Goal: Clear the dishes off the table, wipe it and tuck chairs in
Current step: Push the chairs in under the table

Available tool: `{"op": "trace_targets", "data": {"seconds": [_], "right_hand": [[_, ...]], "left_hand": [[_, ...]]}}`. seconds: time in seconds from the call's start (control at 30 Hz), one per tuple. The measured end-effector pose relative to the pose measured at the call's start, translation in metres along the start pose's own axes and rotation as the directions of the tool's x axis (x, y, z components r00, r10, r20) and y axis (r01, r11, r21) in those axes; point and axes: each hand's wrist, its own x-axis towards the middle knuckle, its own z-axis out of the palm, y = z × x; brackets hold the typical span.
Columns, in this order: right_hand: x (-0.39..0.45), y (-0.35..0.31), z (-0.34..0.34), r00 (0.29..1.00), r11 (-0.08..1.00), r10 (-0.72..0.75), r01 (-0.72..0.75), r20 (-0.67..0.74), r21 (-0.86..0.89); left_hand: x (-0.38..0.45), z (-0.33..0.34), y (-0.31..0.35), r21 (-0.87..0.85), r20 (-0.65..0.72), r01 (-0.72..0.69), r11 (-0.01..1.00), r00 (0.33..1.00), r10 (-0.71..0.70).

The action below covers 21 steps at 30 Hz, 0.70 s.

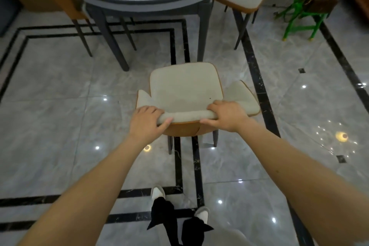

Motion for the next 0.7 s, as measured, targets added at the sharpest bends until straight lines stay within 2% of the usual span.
{"op": "trace_targets", "data": {"seconds": [0.23,0.7], "right_hand": [[0.029,0.015,0.001,0.995,0.993,-0.082,0.076,-0.064,-0.094],[0.18,0.058,-0.048,0.969,0.984,-0.164,0.148,-0.184,-0.1]], "left_hand": [[0.022,0.017,-0.012,0.05,-0.171,-0.054,0.997,0.983,0.062],[0.163,0.012,-0.073,0.121,-0.395,-0.049,0.991,0.914,0.094]]}}
